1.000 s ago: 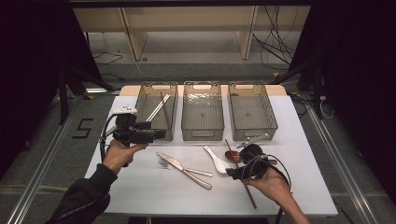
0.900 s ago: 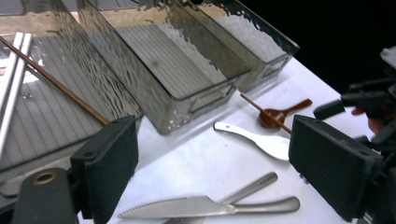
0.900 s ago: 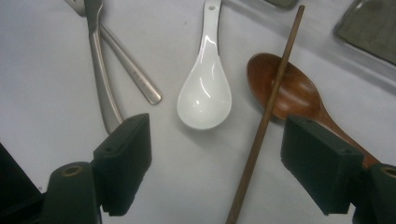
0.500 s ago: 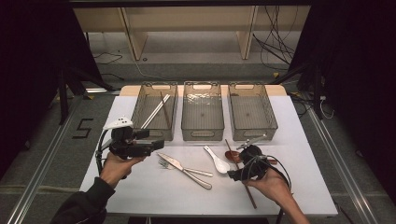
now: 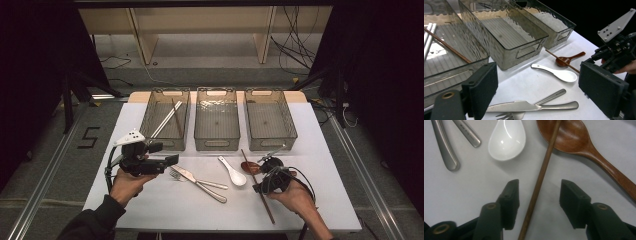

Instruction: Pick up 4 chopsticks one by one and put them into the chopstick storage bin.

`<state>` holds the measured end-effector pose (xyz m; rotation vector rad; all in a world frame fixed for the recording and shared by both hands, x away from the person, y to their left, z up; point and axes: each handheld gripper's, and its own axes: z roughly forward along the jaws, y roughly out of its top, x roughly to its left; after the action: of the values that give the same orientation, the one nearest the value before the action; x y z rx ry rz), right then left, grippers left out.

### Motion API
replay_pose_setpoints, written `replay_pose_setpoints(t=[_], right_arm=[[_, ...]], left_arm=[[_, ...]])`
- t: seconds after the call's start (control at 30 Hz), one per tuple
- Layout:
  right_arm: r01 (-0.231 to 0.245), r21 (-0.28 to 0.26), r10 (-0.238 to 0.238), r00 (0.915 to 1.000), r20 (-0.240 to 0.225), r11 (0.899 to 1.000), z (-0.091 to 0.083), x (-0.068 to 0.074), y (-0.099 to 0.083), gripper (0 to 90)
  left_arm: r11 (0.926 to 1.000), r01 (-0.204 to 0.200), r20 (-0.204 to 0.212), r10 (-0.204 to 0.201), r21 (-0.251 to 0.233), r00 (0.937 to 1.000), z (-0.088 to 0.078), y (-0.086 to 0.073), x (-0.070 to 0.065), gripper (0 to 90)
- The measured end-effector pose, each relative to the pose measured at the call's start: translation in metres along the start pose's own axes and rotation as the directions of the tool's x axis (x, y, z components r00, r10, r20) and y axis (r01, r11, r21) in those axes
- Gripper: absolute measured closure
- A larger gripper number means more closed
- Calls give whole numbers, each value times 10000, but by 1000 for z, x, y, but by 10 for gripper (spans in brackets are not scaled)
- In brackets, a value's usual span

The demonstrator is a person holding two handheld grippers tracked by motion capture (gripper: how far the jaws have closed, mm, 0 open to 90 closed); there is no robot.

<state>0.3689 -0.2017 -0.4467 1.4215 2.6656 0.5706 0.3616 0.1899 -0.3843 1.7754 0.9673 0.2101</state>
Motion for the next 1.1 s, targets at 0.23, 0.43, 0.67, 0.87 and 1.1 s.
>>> replay_pose_setpoints(t=[0.23, 0.43, 0.67, 0.87, 1.1], right_arm=[[10, 273, -7, 9999, -107, 9996, 4, 0, -1, 630], [13, 289, -7, 9998, -193, 9996, 5, 0, -1, 687], [29, 529, -16, 9997, -232, 9986, 11, 1, 0, 761], [-71, 683, 80, 9999, -133, 9976, 12, 2, 1, 785], [-243, 706, 258, 9995, -203, 9972, 11, 4, 3, 837]], left_arm=[[9996, -293, 206, 294, -59, 9994, -2, -3, -6, 157], [9996, -271, 168, 269, 119, 9995, -2, -9, -5, 157], [9996, -156, 120, 153, 247, 9998, -1, -12, -2, 156], [9992, -170, 193, 163, 354, 9997, 1, -13, -3, 156], [9986, -265, 293, 252, 466, 9993, 2, -14, -5, 157]])
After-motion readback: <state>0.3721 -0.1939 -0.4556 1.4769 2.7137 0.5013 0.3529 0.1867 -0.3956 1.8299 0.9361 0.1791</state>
